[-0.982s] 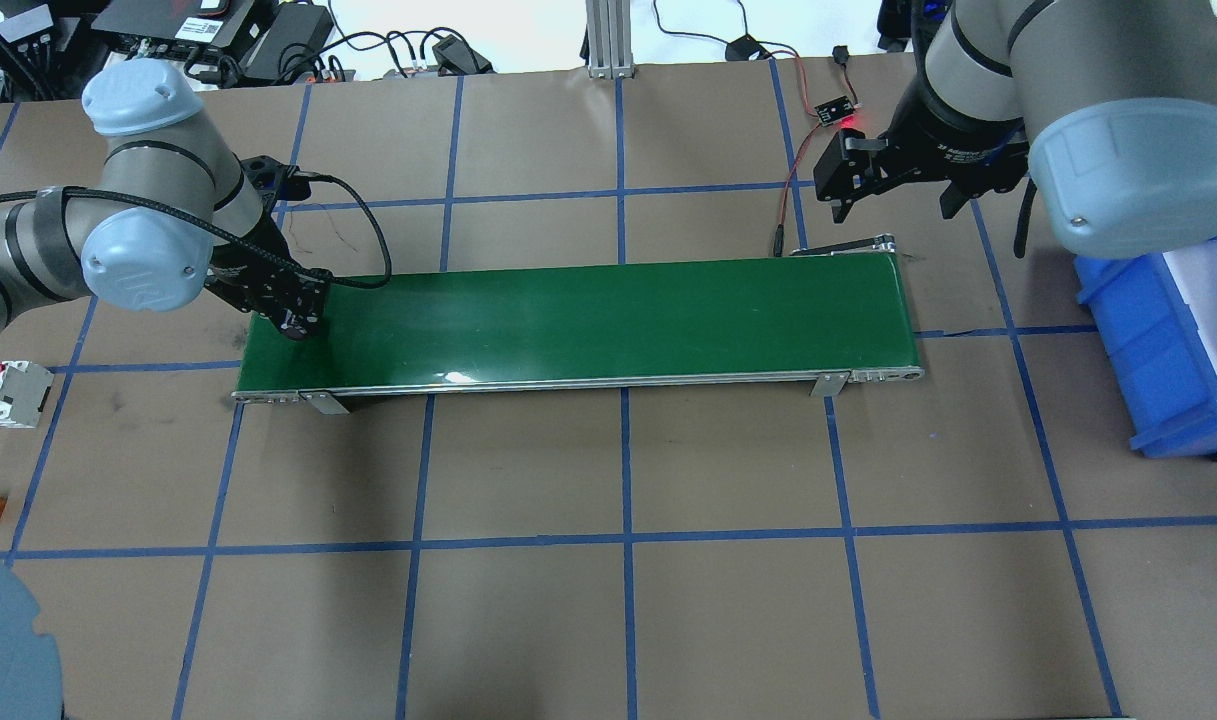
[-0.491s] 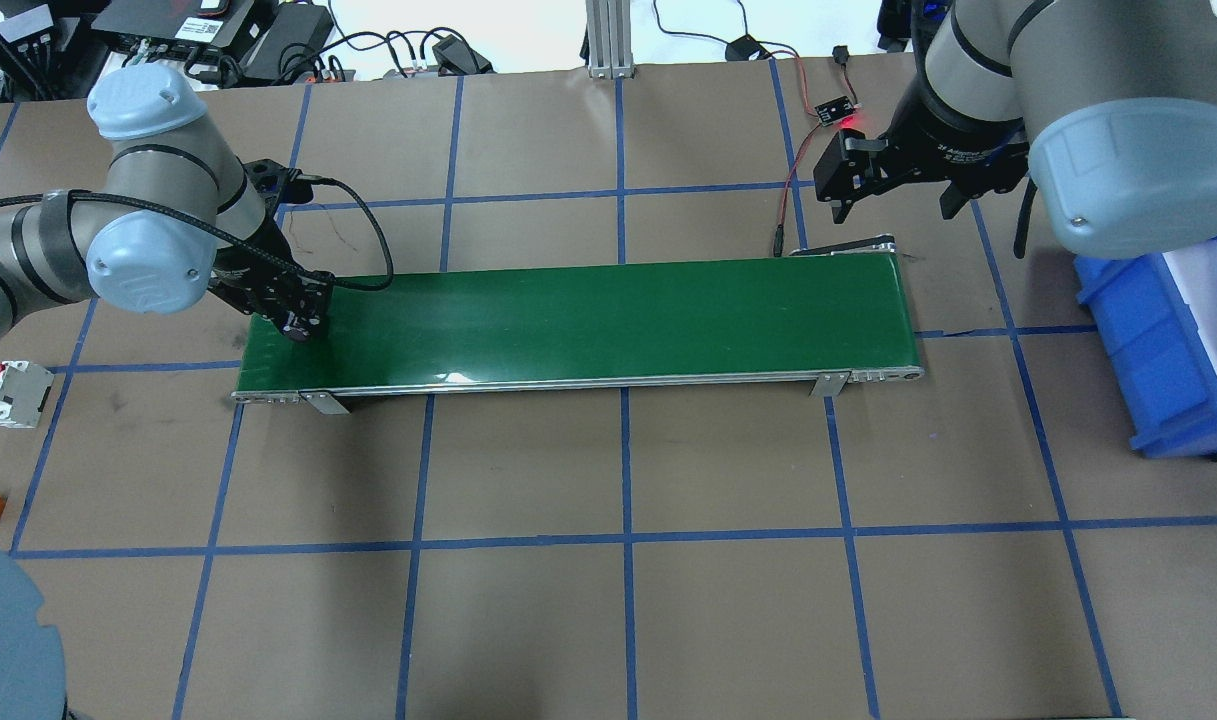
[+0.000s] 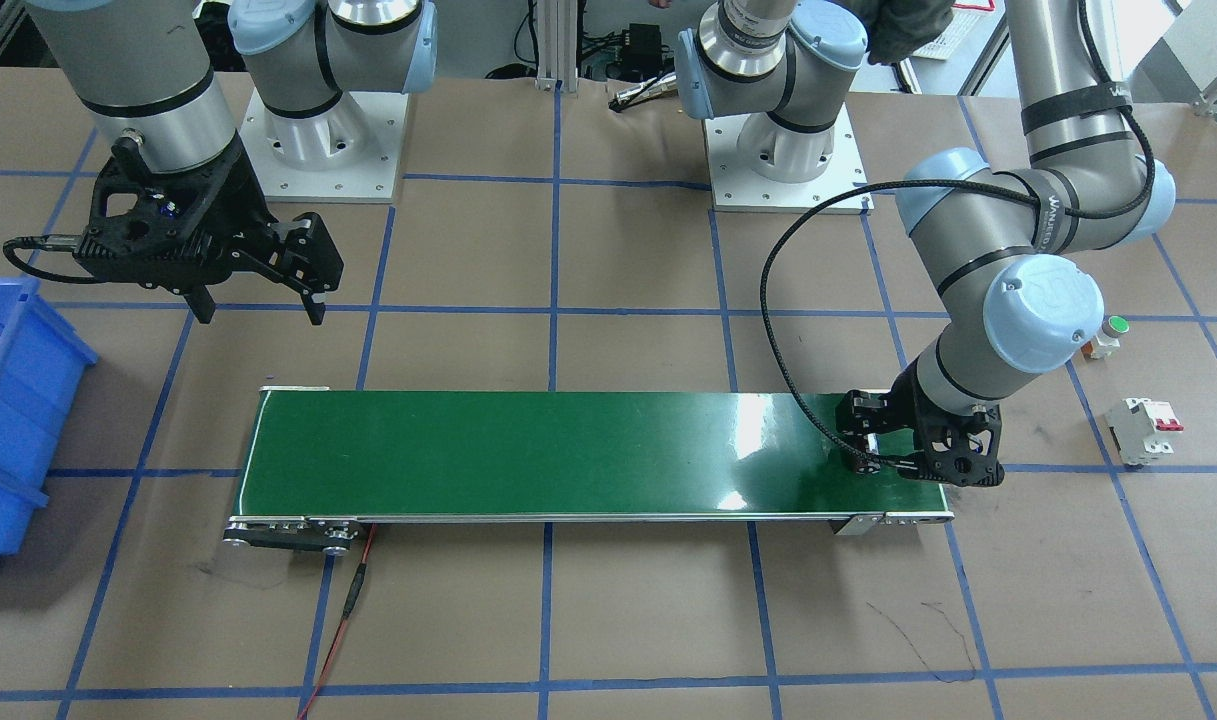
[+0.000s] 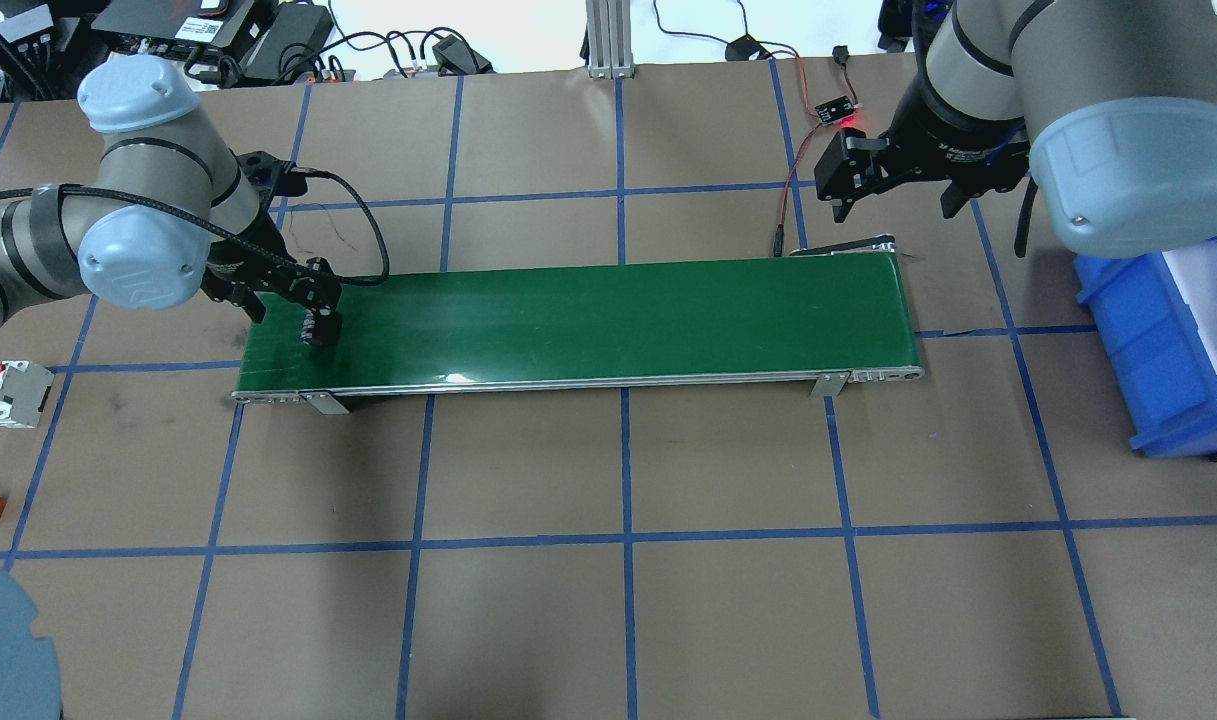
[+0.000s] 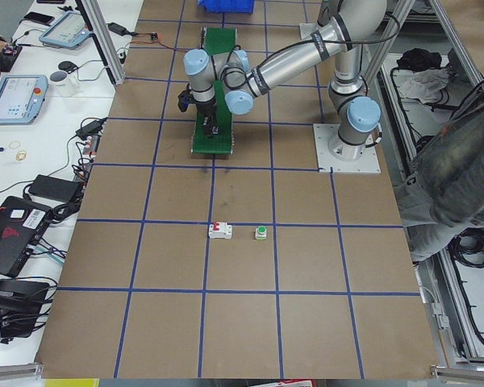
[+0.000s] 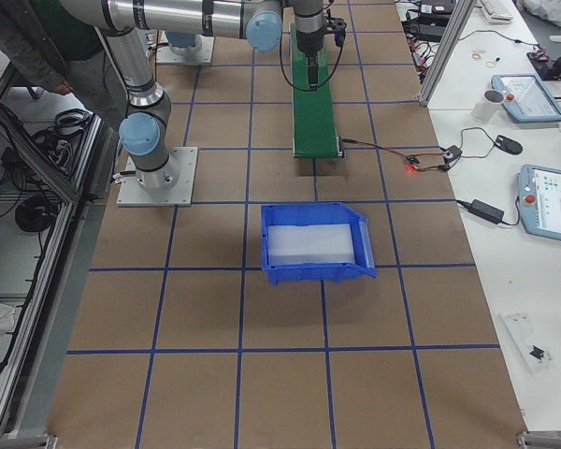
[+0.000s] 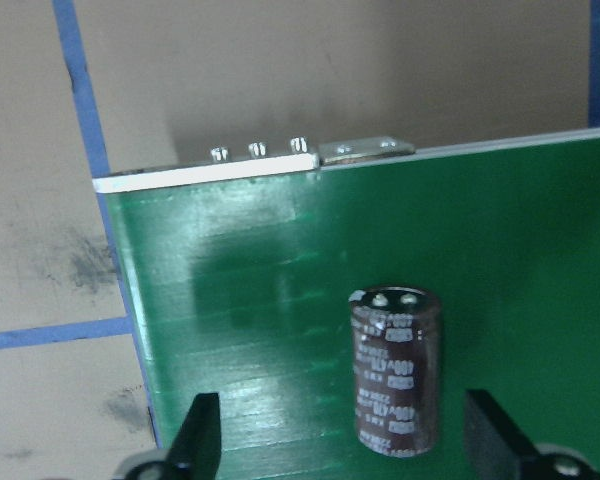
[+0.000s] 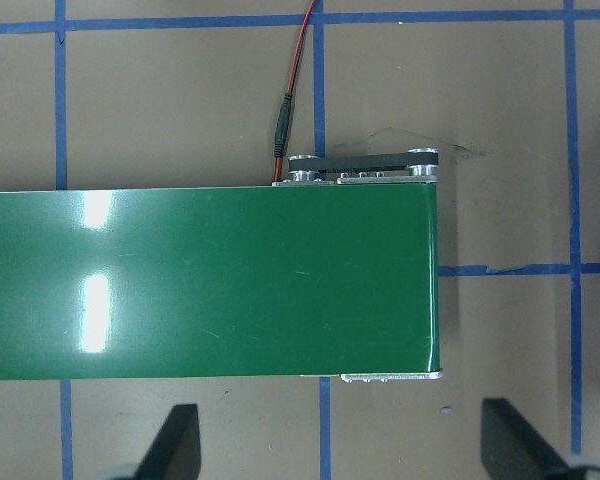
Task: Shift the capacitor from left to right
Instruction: 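Lower the capacitor onto the belt and open the left gripper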
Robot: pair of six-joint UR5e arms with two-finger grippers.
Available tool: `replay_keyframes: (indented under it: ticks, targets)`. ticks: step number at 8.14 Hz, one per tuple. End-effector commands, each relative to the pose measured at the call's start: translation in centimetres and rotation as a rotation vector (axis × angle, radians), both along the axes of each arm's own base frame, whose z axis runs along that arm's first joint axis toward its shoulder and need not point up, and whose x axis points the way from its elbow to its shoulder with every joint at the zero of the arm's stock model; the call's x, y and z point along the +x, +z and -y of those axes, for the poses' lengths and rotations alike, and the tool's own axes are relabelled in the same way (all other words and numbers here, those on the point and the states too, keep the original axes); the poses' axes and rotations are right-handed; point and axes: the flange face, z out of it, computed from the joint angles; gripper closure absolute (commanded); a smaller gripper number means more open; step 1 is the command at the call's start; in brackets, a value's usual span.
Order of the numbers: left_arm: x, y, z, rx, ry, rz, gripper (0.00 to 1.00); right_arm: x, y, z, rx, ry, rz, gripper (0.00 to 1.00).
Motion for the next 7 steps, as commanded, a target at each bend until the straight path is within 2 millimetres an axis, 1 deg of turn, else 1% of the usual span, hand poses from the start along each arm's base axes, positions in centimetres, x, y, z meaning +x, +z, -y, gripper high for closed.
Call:
replay_keyframes:
  ticks: [1, 2, 3, 4, 5, 6, 7]
  targets:
    - [0.4, 5.7, -0.2, -0.103, 0.008, 0.025, 0.0, 0.0, 0.0, 0.0, -0.001, -0.001, 0.0, 0.0]
    - [0.7, 8.9, 0.7, -0.167, 0.009, 0.04, 0.0, 0.0, 0.0, 0.0, -0.003, 0.002, 0.0, 0.0]
    - [1.2, 11.6, 1.7, -0.219, -0.004, 0.071, 0.0, 0.0, 0.0, 0.0, -0.001, 0.003, 0.0, 0.0]
    - [1.8, 13.8, 2.2, -0.25, -0.002, 0.135, 0.0, 0.0, -0.1, 0.0, 0.004, 0.001, 0.003, 0.0]
    - [2.4, 14.7, 2.1, -0.244, -0.003, 0.209, 0.0, 0.1, -0.4, -0.1, 0.016, 0.008, 0.008, 0.0]
    - [2.6, 15.1, 1.6, -0.225, -0.004, 0.238, 0.0, 0.1, -0.9, -0.2, 0.029, 0.016, 0.012, 0.0]
    - [2.4, 14.6, 0.9, -0.157, -0.009, 0.225, 0.0, 0.1, -1.9, -0.4, 0.054, 0.018, 0.015, 0.0]
